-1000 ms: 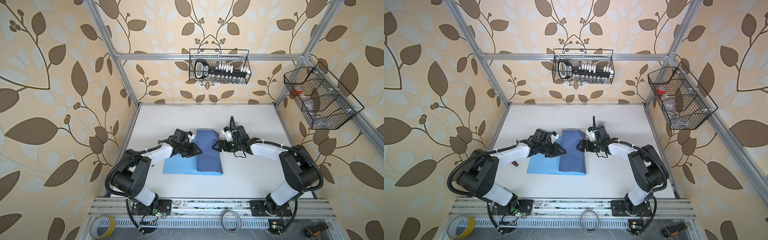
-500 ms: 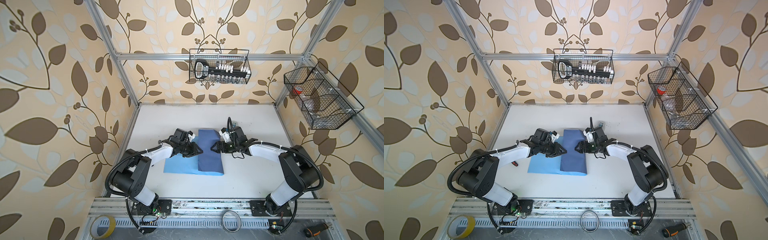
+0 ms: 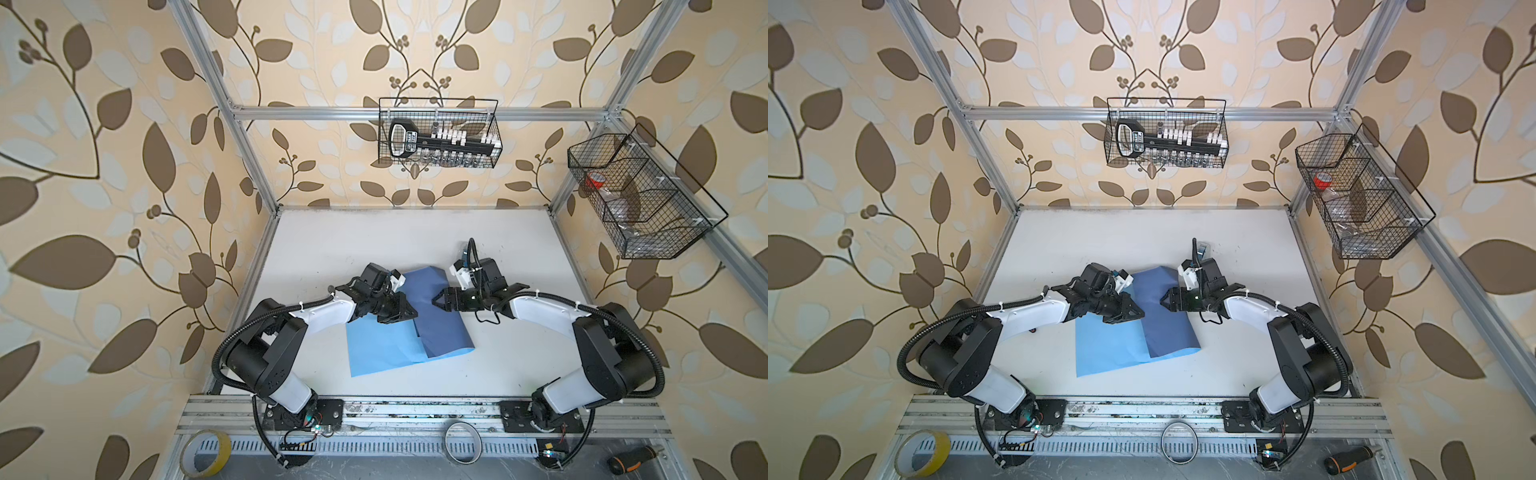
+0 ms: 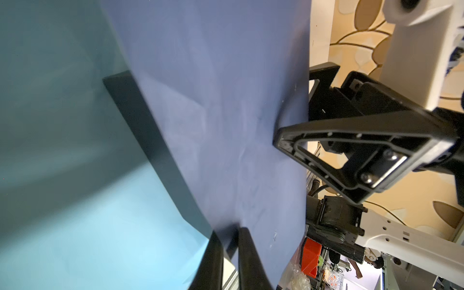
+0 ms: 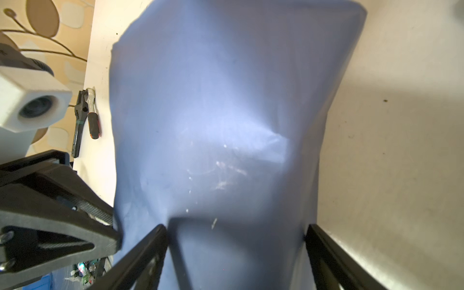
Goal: Wrap a gift box in wrapping paper
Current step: First fold the wrapping paper around the gift box.
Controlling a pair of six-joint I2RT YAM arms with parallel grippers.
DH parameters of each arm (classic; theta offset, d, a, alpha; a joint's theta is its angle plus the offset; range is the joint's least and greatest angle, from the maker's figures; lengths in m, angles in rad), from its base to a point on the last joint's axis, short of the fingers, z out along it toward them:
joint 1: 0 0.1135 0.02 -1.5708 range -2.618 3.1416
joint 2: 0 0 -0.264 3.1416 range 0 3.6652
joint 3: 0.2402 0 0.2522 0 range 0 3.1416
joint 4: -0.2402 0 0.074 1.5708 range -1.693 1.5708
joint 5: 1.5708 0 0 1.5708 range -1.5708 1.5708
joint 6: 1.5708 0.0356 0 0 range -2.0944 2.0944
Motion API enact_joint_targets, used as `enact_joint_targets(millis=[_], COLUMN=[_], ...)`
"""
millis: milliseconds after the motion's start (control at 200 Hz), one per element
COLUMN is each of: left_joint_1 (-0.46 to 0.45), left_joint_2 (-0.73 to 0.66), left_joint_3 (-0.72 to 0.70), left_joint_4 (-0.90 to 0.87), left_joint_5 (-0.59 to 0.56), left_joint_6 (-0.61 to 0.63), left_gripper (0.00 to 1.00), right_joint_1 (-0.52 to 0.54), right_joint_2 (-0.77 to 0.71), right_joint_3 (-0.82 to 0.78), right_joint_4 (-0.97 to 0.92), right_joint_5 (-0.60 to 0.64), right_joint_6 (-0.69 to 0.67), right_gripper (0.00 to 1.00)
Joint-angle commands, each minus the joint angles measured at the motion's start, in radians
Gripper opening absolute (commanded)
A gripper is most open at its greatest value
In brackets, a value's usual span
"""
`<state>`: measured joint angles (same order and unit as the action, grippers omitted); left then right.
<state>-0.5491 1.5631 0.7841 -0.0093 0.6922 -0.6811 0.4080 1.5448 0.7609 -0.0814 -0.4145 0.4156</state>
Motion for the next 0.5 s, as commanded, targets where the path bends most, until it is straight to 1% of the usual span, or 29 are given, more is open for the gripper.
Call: enact_joint_targets(millis=[0,60,170,255,350,495], left_joint_1=[0.004,0.009,0.018,0.018,0.014,-0.024], left_joint_2=[0.03,0.026,-0.006,-0.034,-0.049,-0.035], left_joint_3=[0.027,0.025,0.008,0.001,-0.012,-0.018], left_joint_4=[0.034,0.039,0.066,0.063,0.069,0.052], left_joint_5=[-0.02,-0.032,-0.058,-0.087,-0.102,-0.114], left_joint_6=[-0.003,-0.012,-0.048,-0.066,-0.085,-0.071], left_gripper=[0.14,0.16,0.31,0.46,0.61,0.71], right_joint_1=[0.007,0.014,0.027,0.034,0.041,0.051], right_joint_2=[0.004,0.0,-0.013,-0.027,-0.042,-0.051], right_joint_3=[-0.047,-0.053,-0.07,-0.084,-0.1,-0.106], right_joint_4=[-0.063,-0.063,-0.049,-0.033,-0.016,-0.006], right_joint_5=[0.059,0.079,0.118,0.144,0.162,0.168], right_joint_6=[-0.041,-0.041,-0.016,0.012,0.039,0.055], right_gripper=[0.88,0.88,0.88,0.88,0.87,0.87])
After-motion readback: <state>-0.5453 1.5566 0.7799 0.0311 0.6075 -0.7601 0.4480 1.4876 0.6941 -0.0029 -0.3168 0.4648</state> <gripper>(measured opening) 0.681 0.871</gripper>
